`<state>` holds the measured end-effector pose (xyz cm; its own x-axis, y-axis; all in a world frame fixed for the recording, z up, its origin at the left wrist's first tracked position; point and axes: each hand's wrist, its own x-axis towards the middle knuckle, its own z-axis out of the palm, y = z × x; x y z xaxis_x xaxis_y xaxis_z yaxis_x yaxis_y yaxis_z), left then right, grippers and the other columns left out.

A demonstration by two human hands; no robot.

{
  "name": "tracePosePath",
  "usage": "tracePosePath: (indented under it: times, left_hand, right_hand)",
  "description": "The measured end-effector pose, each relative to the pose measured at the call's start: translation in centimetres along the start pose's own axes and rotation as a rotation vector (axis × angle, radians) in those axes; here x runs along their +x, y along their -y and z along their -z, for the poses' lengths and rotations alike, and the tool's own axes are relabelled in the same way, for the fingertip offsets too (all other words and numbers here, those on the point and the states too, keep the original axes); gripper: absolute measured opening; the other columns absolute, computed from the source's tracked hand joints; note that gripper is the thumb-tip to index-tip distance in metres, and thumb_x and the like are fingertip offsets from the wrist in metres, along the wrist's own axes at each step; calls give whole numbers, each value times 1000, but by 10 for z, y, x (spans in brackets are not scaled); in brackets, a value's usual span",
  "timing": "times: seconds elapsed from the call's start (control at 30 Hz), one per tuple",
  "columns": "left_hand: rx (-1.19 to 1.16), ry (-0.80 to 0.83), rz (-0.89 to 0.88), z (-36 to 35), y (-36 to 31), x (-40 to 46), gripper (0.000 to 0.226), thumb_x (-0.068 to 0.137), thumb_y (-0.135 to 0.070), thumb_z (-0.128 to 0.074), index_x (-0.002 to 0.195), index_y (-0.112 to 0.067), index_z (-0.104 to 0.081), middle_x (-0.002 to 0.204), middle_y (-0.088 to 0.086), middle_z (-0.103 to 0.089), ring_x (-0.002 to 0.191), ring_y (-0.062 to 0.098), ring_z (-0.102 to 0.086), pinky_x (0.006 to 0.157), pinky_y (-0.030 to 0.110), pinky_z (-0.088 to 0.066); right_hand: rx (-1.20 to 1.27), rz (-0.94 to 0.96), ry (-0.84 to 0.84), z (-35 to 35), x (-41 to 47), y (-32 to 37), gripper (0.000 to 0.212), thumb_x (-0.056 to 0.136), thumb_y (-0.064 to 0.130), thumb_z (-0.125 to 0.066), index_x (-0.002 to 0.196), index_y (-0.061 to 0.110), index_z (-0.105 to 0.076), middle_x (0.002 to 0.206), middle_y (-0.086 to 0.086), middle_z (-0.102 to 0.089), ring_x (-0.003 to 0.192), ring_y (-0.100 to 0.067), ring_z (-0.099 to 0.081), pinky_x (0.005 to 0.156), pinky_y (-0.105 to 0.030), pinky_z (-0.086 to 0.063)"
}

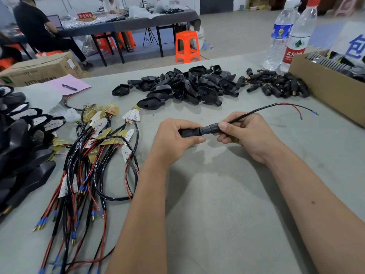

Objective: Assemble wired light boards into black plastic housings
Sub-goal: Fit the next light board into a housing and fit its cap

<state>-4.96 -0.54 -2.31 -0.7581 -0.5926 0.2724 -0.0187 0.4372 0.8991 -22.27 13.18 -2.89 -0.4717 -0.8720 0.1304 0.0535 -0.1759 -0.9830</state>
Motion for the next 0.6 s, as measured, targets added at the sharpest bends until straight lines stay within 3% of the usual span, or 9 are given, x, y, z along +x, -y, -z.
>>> tracePosePath:
  times: [0.1,0.2,0.27,0.4,0.6]
  left_hand:
    - [164,-30,-27,0,1,0,20,75,-10,-89,86,-24,-81,62,-4,-62,57,10,-50,58,26,-44]
    - [299,-39,-43,-3,1,1,13,75,-16,-87,85,-19,-79,68,10,-66,65,32,-57,62,45,-49]
    - [329,-51,-70,-7,0,1,12,76,-21,-85,84,-18,-78,68,11,-65,67,34,-57,64,51,-50]
    - [331,-74,-102,-13,-1,2,16,77,-30,-80,84,-16,-77,65,10,-63,64,31,-55,63,52,-48]
    - [264,-33,-68,-14,-2,2,15,82,-28,-80,87,-14,-80,65,17,-63,58,32,-51,59,50,-45]
  right_hand:
    - [-55,5,-33,-4,1,-2,12,83,12,-77,87,2,-71,81,-24,-75,64,-21,-72,61,-22,-59]
    - [-128,18,-57,-6,2,-3,6,90,4,-74,87,1,-71,79,-24,-74,62,-22,-71,59,-24,-58]
    - [-148,26,-66,-8,2,-3,6,92,4,-74,89,0,-70,76,-23,-73,60,-22,-70,57,-24,-57]
    - [-96,24,-79,-13,1,-2,6,93,3,-73,89,0,-69,71,-18,-72,59,-20,-70,56,-23,-57]
    - [-100,28,-73,-18,2,-3,8,93,6,-74,86,5,-71,70,-16,-71,56,-20,-67,51,-25,-55]
